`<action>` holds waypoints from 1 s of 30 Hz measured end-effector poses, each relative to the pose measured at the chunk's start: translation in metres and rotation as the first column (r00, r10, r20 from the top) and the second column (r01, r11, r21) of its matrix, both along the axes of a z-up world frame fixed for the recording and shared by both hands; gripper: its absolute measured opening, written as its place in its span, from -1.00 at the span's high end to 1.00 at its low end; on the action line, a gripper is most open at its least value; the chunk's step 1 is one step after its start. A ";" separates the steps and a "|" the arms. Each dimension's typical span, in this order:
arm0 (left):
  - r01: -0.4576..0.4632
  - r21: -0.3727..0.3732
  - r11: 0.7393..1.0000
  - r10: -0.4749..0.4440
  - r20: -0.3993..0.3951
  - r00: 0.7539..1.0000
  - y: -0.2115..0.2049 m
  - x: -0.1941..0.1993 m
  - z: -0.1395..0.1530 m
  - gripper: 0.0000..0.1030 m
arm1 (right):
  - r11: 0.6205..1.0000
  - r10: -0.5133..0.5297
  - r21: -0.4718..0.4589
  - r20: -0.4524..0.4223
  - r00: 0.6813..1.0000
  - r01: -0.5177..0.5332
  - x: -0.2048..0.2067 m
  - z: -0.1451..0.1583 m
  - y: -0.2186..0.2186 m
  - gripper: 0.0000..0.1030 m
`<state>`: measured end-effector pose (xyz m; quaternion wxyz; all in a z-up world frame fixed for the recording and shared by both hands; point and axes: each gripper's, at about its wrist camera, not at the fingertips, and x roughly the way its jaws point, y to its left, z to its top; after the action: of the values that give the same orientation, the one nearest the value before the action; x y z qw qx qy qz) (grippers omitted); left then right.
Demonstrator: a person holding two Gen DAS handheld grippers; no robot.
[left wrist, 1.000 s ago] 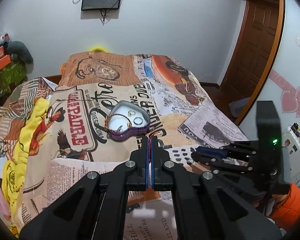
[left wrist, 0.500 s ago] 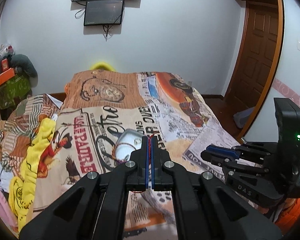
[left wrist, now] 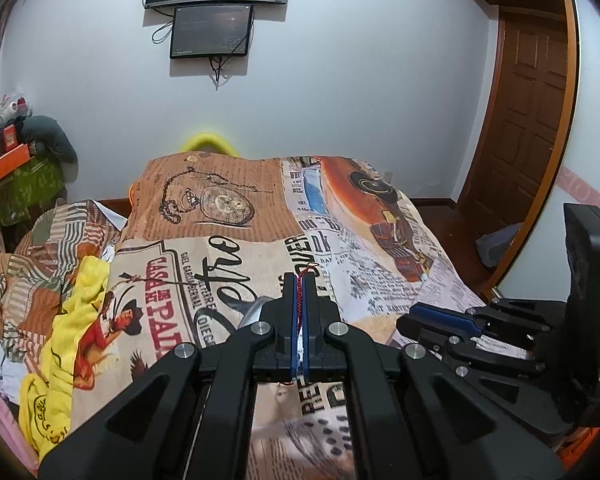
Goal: Organize jewelry
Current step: 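Carry cord bracelet and silver ring into the heart tin and open both tools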
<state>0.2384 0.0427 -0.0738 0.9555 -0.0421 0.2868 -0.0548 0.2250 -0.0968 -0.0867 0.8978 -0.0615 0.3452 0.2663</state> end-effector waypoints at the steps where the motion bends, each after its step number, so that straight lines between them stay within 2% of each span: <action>1: -0.004 -0.003 1.000 0.004 -0.001 1.000 0.002 0.004 -0.001 1.00 | 1.000 0.003 0.002 -0.002 1.000 -0.003 0.003 0.000 0.001 0.80; 12: -0.052 -0.040 0.998 0.051 -0.025 0.998 0.017 0.048 -0.013 1.00 | 0.999 0.039 0.003 -0.025 0.999 -0.039 0.032 -0.012 0.017 0.80; 22: -0.054 -0.021 0.998 0.051 -0.109 0.993 0.024 0.079 -0.056 1.00 | 0.995 0.092 -0.028 -0.087 0.992 -0.095 0.057 -0.040 0.042 0.80; 26: -0.030 -0.032 0.999 0.025 -0.148 0.989 0.027 0.081 -0.071 1.00 | 0.991 0.112 -0.060 -0.107 0.988 -0.119 0.063 -0.051 0.051 0.80; 30: -0.015 -0.006 1.000 0.013 -0.174 0.985 0.029 0.080 -0.082 1.00 | 0.985 0.140 -0.088 -0.123 0.982 -0.152 0.066 -0.058 0.061 0.80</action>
<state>0.3184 0.0719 -0.1558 0.9270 -0.0524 0.3687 -0.0453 0.2908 -0.0362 -0.1445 0.8502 -0.1144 0.4041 0.3176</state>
